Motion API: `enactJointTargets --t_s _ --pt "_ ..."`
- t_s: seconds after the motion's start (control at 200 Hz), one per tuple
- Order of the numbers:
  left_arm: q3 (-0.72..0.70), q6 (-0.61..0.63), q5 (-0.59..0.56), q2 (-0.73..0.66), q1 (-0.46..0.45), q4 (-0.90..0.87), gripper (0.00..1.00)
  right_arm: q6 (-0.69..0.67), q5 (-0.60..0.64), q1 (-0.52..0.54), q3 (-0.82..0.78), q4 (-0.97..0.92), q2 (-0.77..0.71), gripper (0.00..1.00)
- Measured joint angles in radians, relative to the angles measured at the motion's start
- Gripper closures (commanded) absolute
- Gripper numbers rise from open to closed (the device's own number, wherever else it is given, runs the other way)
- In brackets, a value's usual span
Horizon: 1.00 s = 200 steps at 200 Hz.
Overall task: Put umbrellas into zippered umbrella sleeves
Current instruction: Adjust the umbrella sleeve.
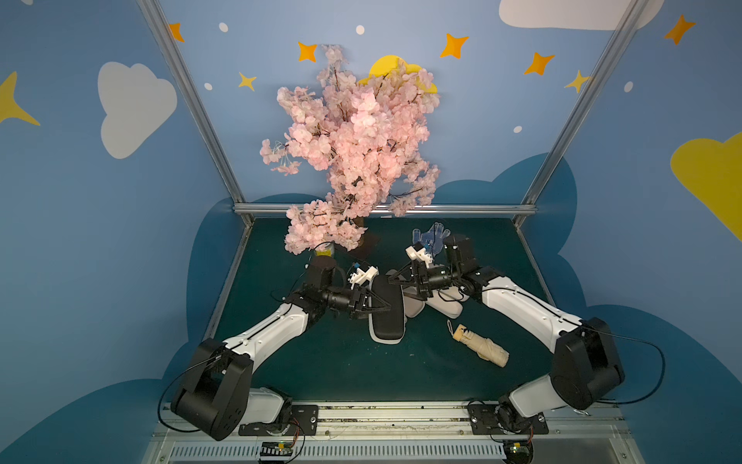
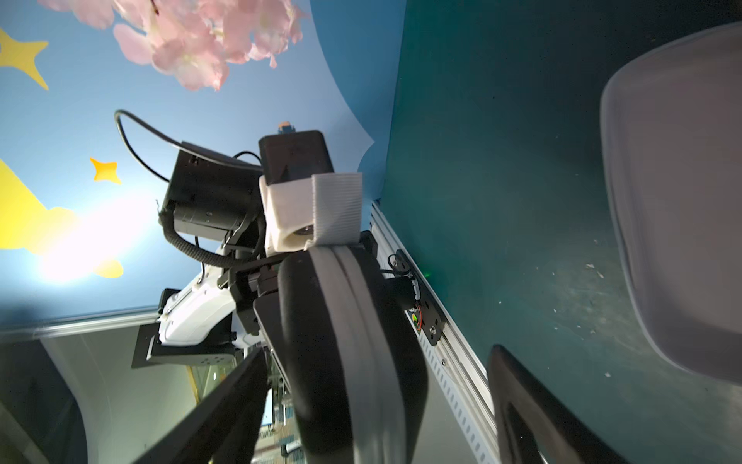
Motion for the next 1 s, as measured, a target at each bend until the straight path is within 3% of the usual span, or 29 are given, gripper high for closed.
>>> enactJointTargets --t_s 0.21,0.305,0.516,0.631,0.741,1.001 --pt "0.001 0.005 0.005 0.008 0.002 -0.001 0.77 0.034 -0.063 0.025 0.001 0.107 0.052 0.55" --pt "0.002 0.004 0.018 0.018 0.024 0.003 0.64 0.063 -0.072 0.024 -0.014 0.183 0.064 0.66" --pt "-0.014 -0.077 0.024 0.014 0.086 0.086 0.34 0.189 -0.046 0.009 -0.092 0.409 0.065 0.78" --pt "-0.058 -0.134 -0.039 -0.034 0.121 0.150 0.17 0.249 -0.002 -0.003 -0.131 0.488 0.065 0.85" --pt "-0.180 -0.215 -0.177 -0.134 0.141 0.254 0.07 0.330 0.109 -0.019 -0.198 0.566 0.053 0.86" --pt "-0.342 -0.288 -0.517 -0.253 0.051 0.265 0.05 0.481 0.516 0.038 -0.360 0.591 -0.081 0.86"
